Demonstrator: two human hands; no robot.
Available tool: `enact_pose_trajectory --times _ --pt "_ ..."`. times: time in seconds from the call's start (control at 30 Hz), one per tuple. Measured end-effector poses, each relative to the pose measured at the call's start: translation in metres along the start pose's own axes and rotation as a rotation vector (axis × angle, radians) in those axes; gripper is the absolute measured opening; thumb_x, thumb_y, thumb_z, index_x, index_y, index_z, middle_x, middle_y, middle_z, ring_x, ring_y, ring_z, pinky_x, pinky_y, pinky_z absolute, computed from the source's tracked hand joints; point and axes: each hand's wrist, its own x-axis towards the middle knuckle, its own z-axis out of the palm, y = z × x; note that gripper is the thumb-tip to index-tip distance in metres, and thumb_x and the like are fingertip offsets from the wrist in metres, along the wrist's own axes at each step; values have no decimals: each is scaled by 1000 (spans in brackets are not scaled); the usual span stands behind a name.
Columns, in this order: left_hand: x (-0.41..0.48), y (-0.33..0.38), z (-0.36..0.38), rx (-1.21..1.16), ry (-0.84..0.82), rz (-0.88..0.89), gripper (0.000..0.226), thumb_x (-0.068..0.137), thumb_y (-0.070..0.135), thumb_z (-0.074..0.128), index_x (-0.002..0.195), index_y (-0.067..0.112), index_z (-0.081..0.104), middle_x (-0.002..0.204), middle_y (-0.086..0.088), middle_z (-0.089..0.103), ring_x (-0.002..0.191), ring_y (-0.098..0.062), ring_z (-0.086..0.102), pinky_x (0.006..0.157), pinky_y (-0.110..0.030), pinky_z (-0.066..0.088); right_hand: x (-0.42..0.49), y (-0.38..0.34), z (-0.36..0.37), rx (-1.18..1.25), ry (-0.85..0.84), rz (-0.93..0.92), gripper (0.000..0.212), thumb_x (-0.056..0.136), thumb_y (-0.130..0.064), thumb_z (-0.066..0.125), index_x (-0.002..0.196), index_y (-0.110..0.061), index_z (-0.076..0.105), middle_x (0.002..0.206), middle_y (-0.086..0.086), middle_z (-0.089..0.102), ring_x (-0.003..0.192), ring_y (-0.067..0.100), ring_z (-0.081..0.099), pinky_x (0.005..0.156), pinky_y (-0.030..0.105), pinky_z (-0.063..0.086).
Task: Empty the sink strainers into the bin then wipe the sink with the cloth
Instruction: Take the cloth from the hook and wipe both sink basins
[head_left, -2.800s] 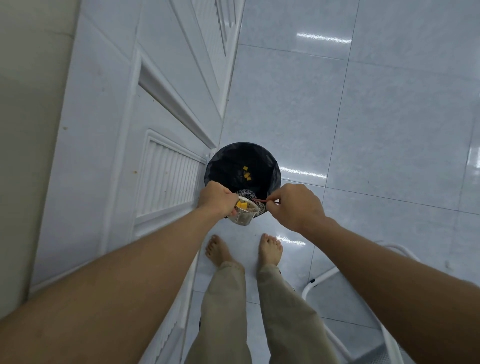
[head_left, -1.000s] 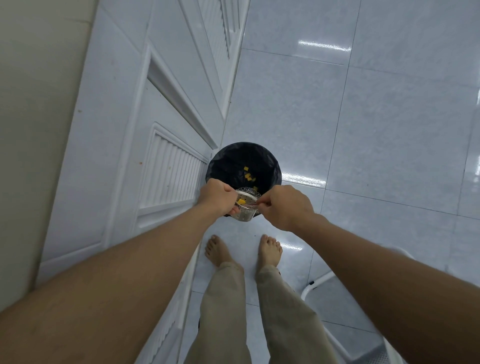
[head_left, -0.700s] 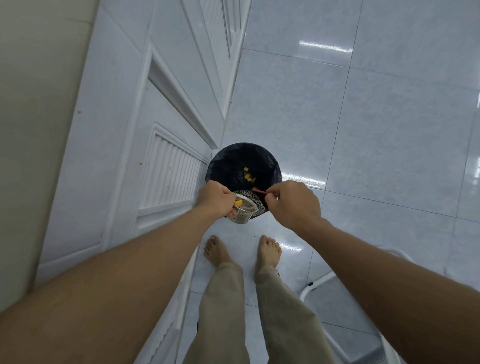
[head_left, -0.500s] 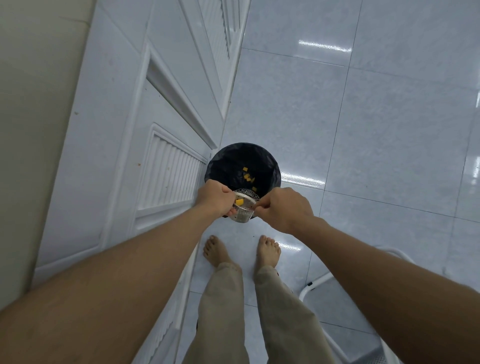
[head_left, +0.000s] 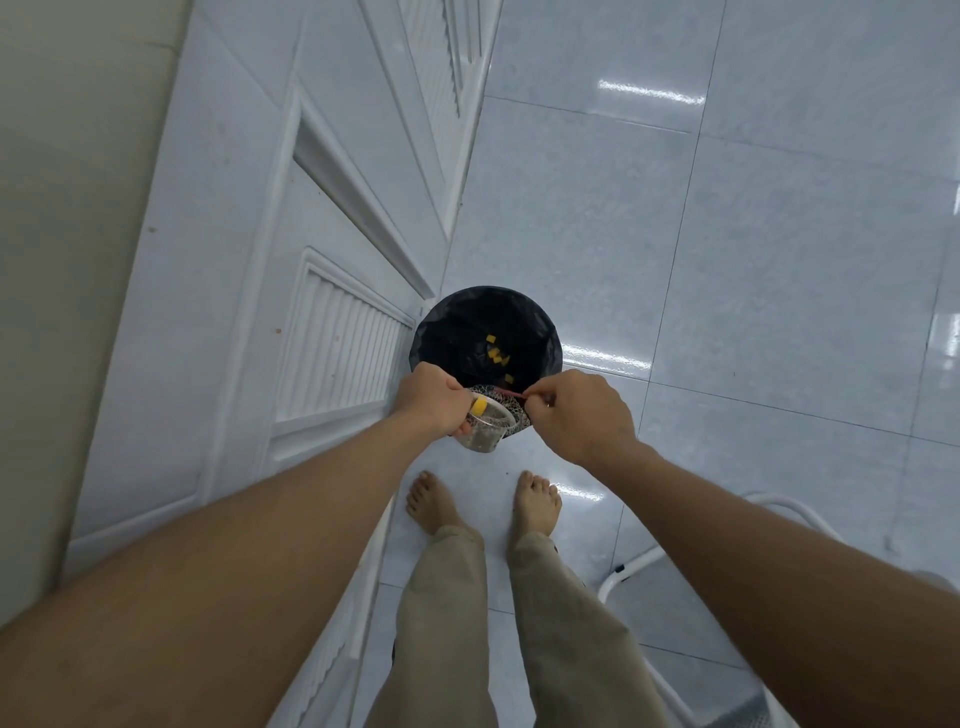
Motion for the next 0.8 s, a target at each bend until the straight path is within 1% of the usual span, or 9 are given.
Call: enact_pose_trajectory --times 0.13,0.2,0.27,0.33,0.4,0.57,0.63,0.73,0.8 --pt "-1 0 1 -9 9 0 19 93 12 59 89 9 77 72 -13 75 71 -24 75 77 -41 63 0 -2 4 -14 -84 3 26 87 -42 59 83 -30 81 61 -9 68 56 15 61 56 32 59" --pt "-2 0 2 -9 0 3 18 93 12 59 88 11 76 71 -12 75 70 -22 75 78 -40 63 1 -4 8 -21 -140 -23 24 88 -43 60 87 -32 81 60 -10 67 55 15 60 54 31 57" --pt "-3 0 2 -6 -6 3 20 94 13 60 80 14 73 69 -10 75 68 -21 75 78 -40 63 2 -5 11 -40 -160 -55 24 92 -38 57 94 -33 81 65 -12 68 57 14 60 54 30 56" --pt "-2 0 2 9 0 6 21 94 14 61 76 15 72 68 -10 74 67 -20 75 77 -39 63 1 -5 13 -49 -126 -63 27 93 -31 54 97 -31 80 69 -12 69 59 14 60 56 30 57" --pt "-1 -2 2 34 6 10 20 94 14 60 80 12 75 66 -9 74 65 -19 75 76 -39 64 0 -2 13 -43 -74 -67 30 93 -27 51 97 -30 80 73 -10 71 61 13 60 58 32 58" --pt "0 -6 2 44 1 9 23 93 12 57 79 12 75 63 -8 74 66 -20 75 77 -39 63 -2 5 8 -25 37 -24 30 92 -25 50 94 -27 79 69 -9 68 58 13 57 51 25 50" --pt "0 -6 1 41 4 13 24 94 12 58 75 14 73 64 -9 74 66 -20 75 77 -39 63 -1 5 7 -4 41 -10 28 90 -25 52 94 -29 79 71 -11 70 60 12 59 54 26 53" --pt "0 -5 1 28 7 26 27 95 12 57 72 19 71 67 -9 75 66 -20 75 76 -39 64 2 2 7 -1 -68 -30 28 89 -29 53 97 -33 79 78 -14 72 66 12 62 62 33 59" --pt "0 -4 1 17 8 36 29 95 11 56 72 22 68 70 -10 75 65 -20 75 74 -38 64 2 1 9 -51 -148 -39 26 91 -27 52 96 -28 78 81 -9 73 69 15 64 65 36 60"
